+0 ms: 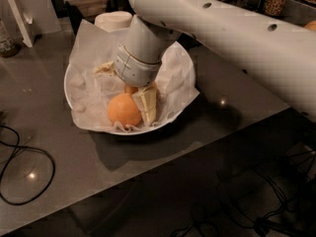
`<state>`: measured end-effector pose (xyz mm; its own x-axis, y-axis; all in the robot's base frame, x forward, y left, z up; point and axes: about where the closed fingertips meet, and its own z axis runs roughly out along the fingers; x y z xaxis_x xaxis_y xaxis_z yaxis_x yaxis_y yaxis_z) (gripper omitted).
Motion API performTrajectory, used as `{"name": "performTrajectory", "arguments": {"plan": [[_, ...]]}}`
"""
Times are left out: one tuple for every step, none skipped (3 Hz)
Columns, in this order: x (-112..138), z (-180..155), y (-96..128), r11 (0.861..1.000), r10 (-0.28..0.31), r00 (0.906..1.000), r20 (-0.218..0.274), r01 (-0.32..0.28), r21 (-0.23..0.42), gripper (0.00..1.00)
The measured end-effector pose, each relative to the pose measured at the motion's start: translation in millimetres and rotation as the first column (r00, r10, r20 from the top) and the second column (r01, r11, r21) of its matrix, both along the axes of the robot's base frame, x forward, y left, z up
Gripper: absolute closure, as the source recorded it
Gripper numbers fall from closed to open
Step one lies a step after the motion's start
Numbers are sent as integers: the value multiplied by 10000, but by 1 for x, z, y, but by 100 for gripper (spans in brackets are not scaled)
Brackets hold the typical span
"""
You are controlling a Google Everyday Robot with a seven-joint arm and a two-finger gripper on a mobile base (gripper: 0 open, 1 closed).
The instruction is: Pick orange from white bowl
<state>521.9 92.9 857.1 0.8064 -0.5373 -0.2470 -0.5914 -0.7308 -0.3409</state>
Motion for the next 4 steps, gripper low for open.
{"name": "performTrajectory", "arguments": {"plan": [[0,-7,-1,9999,-127,9999,35,127,40,0],[7,-10,4,10000,-97,9998,179,97,22,0],[11,-11,14,9997,204,9995,240,-202,-103,0],[10,-11,22,9976,643,9976,239,-636,-273,17]]}}
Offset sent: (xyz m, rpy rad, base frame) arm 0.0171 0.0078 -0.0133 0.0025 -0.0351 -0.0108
